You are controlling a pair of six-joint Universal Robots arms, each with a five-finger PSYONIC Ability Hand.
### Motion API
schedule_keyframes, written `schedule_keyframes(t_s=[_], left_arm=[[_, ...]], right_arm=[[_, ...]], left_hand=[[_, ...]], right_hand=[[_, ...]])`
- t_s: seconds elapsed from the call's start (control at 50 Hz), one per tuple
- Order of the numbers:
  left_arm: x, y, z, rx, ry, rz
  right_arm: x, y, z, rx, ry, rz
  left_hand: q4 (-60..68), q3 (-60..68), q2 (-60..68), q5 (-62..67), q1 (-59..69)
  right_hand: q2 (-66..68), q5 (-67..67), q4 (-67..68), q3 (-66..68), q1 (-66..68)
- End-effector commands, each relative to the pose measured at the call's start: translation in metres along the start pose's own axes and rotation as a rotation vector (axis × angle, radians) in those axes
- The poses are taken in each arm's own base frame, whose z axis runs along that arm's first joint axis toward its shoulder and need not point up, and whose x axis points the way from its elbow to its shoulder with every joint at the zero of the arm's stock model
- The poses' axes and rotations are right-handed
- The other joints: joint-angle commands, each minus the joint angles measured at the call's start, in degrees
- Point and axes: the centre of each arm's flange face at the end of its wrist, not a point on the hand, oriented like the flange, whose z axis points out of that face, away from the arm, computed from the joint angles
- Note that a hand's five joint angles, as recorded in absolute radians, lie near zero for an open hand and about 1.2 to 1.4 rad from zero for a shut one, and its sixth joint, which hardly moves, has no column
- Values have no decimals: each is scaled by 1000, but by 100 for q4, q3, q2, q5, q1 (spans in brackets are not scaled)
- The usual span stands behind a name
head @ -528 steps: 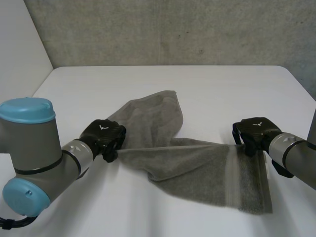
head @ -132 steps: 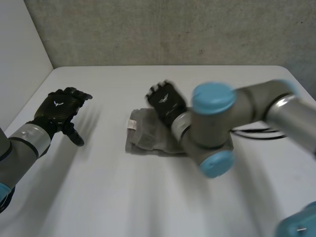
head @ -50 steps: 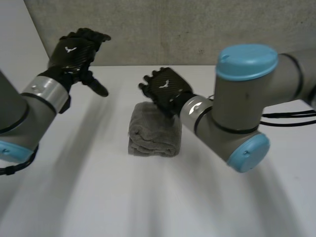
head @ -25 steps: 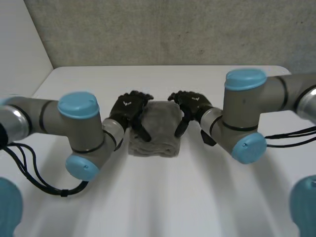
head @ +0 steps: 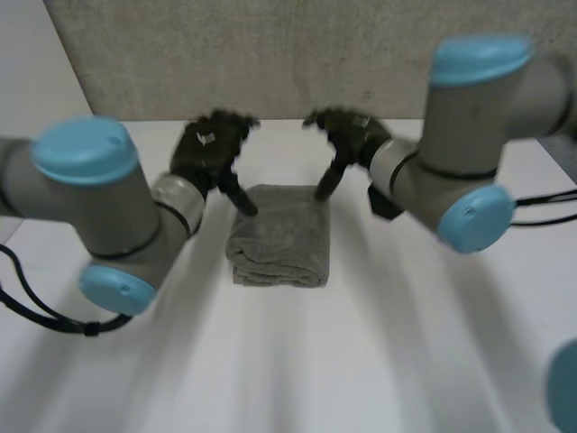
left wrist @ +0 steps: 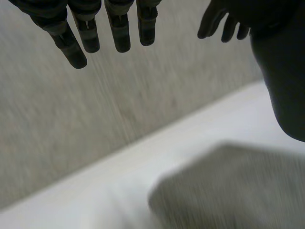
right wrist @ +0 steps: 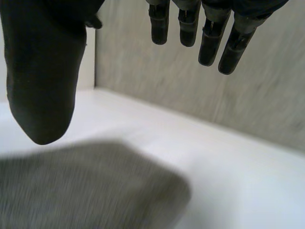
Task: Fold the towel.
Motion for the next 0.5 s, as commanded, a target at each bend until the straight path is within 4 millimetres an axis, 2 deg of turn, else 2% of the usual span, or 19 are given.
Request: schedule_keyframes(t_s=[0.02, 0.06, 0.08, 0.12, 0.2, 0.28, 0.5], left_arm=[[-11, -70, -23, 126, -25, -35], [-28, -92, -35, 143, -70, -34], [-28, -92, -35, 143, -70, -34], [-48, -101, -46, 107, -127, -35], [-51, -100, -56, 35, -138, -41], [-50, -92, -66, -57, -131, -48], [-50, -88, -82, -86, -146, -43]], right_arm=[[10, -68, -43, 156, 133, -23], [28, -78, -59, 151, 271, -79], [28, -78, -59, 151, 272, -80], [43, -79, -74, 116, 406, -167], [51, -70, -83, 65, 490, -217], [51, -65, -92, 77, 478, -220], [58, -56, -105, 113, 350, -224]], left_hand=[[-456, -294, -326, -325, -428], [-406, -244, -276, -275, -377], [-406, -243, -276, -274, -377], [-389, -227, -259, -257, -360], [-389, -226, -259, -257, -360], [-406, -243, -276, -274, -377], [-423, -260, -293, -291, -394]], right_hand=[[-331, -347, -437, -301, -247], [-331, -347, -437, -301, -247], [-331, -347, -437, -301, -247], [-331, -347, -437, -301, -247], [-331, -347, -437, -301, -247], [-331, -347, -437, -301, -247], [-331, -347, -437, -301, -247]])
